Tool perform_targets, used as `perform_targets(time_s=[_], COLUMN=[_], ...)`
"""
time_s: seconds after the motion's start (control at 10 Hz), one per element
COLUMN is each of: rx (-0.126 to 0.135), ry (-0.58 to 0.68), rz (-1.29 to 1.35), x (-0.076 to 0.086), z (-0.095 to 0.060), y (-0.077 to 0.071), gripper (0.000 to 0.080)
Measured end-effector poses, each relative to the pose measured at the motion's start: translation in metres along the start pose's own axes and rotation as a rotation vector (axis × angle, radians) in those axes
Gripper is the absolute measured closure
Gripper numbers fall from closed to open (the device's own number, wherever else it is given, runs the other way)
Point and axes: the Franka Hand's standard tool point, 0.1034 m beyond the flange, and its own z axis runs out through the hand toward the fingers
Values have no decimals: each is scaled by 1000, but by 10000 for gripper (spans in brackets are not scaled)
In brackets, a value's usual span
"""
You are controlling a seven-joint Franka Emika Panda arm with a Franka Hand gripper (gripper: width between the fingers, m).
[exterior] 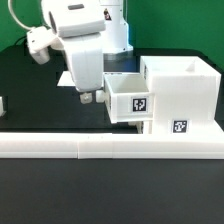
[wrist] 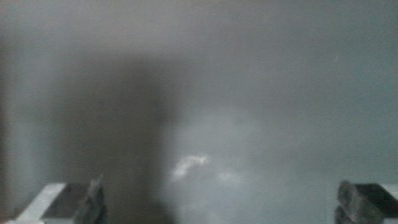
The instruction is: Assemble drawer
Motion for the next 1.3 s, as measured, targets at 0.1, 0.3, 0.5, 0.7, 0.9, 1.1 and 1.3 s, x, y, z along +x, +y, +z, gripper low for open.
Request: perform_targets(time_s=[0.1, 0.3, 0.5, 0.7, 0.9, 1.1, 1.3], rx=[-1, -1, -1, 2, 1, 12, 19], ry=[2, 8, 12, 15, 16, 17, 14], rz=[11, 51, 72, 97, 103, 86, 56], x=[6, 25, 41, 56, 59, 43, 17], z=[0, 0, 1, 3, 0, -2, -6], y=[2, 9, 13, 17, 19, 13, 6], gripper=[151, 151, 151, 151, 151, 151, 151])
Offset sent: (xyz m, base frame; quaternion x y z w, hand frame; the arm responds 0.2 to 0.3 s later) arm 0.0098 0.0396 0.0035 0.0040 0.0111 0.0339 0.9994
